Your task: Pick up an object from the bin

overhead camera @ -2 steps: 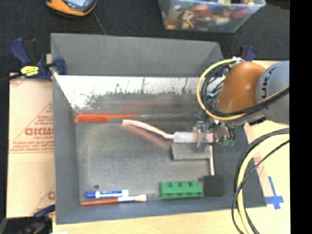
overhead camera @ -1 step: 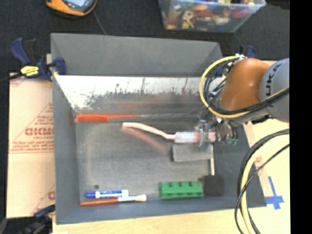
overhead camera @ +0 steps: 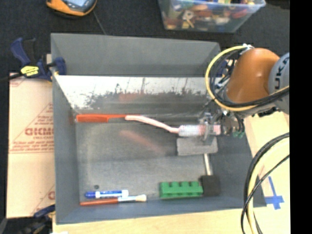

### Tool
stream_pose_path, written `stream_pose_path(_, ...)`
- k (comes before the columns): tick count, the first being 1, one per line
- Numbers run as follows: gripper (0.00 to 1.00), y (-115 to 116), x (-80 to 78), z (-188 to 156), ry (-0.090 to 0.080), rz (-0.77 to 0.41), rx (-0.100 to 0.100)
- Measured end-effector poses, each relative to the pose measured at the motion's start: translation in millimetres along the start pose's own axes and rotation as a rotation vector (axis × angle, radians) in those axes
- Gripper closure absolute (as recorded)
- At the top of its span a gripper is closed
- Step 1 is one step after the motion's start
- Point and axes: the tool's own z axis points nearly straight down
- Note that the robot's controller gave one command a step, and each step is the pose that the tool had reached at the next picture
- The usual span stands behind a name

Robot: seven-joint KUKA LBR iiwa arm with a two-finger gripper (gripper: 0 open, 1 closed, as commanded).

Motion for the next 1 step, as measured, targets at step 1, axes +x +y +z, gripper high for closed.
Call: stream_pose_path(1, 1.00, -0.2, -0.5, -21.8, -0.001, 0.002, 0.000)
